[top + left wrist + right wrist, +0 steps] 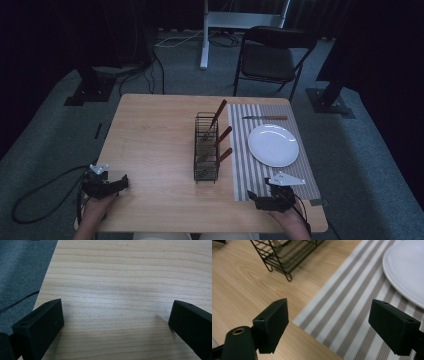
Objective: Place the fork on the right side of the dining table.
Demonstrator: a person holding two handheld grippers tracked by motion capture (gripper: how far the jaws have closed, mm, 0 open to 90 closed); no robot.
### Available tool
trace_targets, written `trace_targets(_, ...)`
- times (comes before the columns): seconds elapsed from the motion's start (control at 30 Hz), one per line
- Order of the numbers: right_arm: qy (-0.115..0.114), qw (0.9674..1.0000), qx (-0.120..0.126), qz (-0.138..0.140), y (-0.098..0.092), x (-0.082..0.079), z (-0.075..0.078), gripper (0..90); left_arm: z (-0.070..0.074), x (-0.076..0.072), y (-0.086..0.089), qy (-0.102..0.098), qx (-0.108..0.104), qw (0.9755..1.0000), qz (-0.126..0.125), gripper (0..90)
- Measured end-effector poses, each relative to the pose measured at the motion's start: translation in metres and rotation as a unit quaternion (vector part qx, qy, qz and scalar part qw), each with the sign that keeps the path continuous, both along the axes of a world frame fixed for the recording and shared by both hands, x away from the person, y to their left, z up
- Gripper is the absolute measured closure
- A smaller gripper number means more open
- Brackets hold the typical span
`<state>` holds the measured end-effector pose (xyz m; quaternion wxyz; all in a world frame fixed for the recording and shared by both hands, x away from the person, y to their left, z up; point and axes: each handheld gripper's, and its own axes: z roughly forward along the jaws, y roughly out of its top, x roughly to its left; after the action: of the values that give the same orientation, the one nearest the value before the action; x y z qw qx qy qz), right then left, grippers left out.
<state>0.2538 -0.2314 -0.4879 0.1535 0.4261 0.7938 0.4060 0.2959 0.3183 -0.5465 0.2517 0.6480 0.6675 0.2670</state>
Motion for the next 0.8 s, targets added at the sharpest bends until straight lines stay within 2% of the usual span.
trace_targets(0.1,-0.003,0.9999,0.014,0.009,0.006,0.001,0.007,15.9,0.0,0.0,0.0,0.0,0.0,1.0,0.0,0.2)
trace_targets(0.23,-0.02,0.9995,0.021,0.016,0.014,0.001,0.018,18.0,0.0,0.0,0.0,0.0,0.0,1.0,0.0,0.2)
trace_targets(0.33,-0.029,0.9991,0.022,0.022,0.02,0.002,0.024,18.0,0.0,0.0,0.0,0.0,0.0,1.0,0.0,0.2)
trace_targets(0.57,-0.036,0.9986,0.025,0.029,0.032,0.007,0.032,19.0,0.0,0.0,0.0,0.0,0.0,1.0,0.0,0.2)
trace_targets(0.73,-0.05,0.9983,0.019,0.024,0.042,0.01,0.037,20.0,0.0,0.0,0.0,0.0,0.0,1.0,0.0,0.2)
trace_targets(0.8,-0.052,0.9981,0.024,0.022,0.045,0.012,0.04,21.6,0.0,0.0,0.0,0.0,0.0,1.0,0.0,0.2)
